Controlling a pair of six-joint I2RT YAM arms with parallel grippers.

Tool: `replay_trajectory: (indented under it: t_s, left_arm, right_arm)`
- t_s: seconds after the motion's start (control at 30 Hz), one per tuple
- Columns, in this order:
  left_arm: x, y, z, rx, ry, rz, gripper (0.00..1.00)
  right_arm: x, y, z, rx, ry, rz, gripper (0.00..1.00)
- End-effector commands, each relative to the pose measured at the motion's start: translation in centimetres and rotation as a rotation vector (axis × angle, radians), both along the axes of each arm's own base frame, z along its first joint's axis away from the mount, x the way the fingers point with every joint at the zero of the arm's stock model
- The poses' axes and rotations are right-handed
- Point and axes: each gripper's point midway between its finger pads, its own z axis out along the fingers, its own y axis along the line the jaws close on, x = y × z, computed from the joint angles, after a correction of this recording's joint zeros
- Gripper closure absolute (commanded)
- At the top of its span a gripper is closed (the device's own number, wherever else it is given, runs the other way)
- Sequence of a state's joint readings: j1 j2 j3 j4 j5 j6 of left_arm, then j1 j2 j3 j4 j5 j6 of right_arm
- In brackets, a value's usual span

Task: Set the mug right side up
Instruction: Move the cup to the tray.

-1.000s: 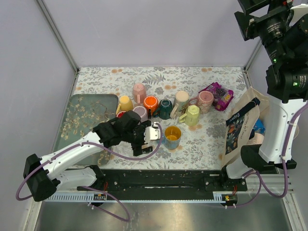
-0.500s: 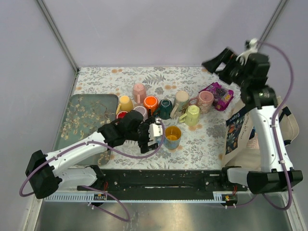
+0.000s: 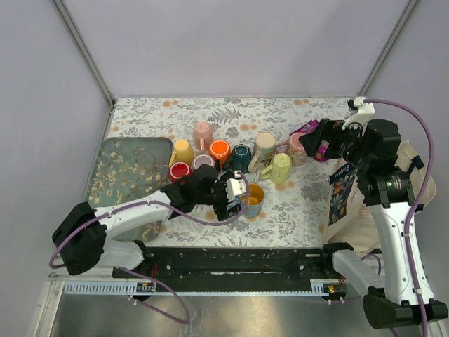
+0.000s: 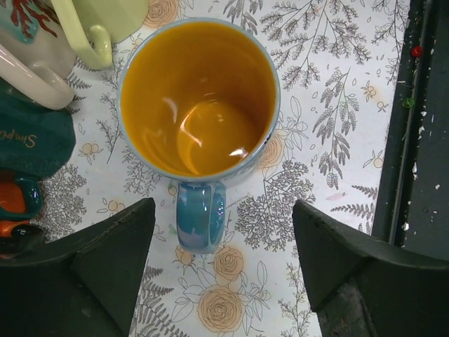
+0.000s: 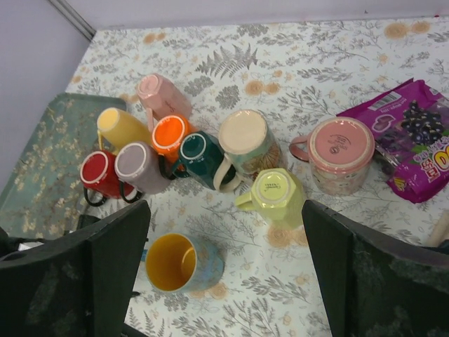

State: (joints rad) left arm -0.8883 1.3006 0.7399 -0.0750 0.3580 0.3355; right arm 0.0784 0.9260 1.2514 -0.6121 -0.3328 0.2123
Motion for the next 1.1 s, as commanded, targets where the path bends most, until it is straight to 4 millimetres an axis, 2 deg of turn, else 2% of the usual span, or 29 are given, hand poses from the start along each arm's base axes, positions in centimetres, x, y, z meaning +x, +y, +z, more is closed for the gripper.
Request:
replay_trajectory:
  t_s: [0.0,0.17,0.27,0.37,0.5,0.53,0.57,0.67,0.8,0.9,1.0,1.07]
  left_arm:
    - [0.5,-1.2,1.0,-0.055,-0.087,-0.056,0.20]
    - [0.2,-2.4,-1.3,-0.020,-0.067,-0.146,0.33]
    - [0.2,-3.5,-2.1,-0.006,-0.043,-0.205,0.45]
    - [0.5,-4.2,-2.9,0.025,0.002,-0.224,0.64]
    - [0.4,-4.5,-2.1,0.017,0.035,-0.230,0.95]
    - [0.6,-4.2,-1.6,0.012,0.051,-0.218,1.00]
    - [1.0,-3.8,-1.2,0.009,0.062,-0.206,1.00]
    - [2.4,-2.4,1.7,-0.023,0.032,-0.184,1.00]
    - [6.0,-0.7,9.4,-0.132,-0.161,-0.111,1.00]
    - [8.3,1.1,14.9,-0.155,-0.282,-0.035,1.00]
    - [11.2,4.3,18.6,-0.157,-0.320,0.182,1.00]
    - [13.5,7.8,20.3,-0.157,-0.338,0.387,1.00]
  right_arm:
    - [-0.3,-0.9,-1.2,-0.118,0.018,0.016,0.01]
    - [-0.5,-0.8,-2.1,-0.167,0.036,0.061,0.02]
    - [-0.8,-1.4,-3.2,-0.236,0.050,0.068,0.03]
    - [-1.1,-1.7,-3.7,-0.260,0.054,0.066,0.03]
    - [-1.0,-1.5,-3.8,-0.250,0.057,0.070,0.04]
    - [-0.8,-1.6,-3.9,-0.251,0.058,0.069,0.04]
    - [-0.7,-1.7,-3.9,-0.259,0.054,0.065,0.04]
    - [-0.3,-2.0,-3.9,-0.303,0.045,0.074,0.04]
    - [0.0,-2.9,-3.9,-0.386,0.024,0.071,0.01]
    - [0.2,-2.7,-4.5,-0.374,0.044,0.080,0.01]
    - [0.4,-1.4,-5.3,-0.327,0.065,0.138,0.01]
    - [1.0,-0.6,-5.4,-0.284,0.060,0.156,0.01]
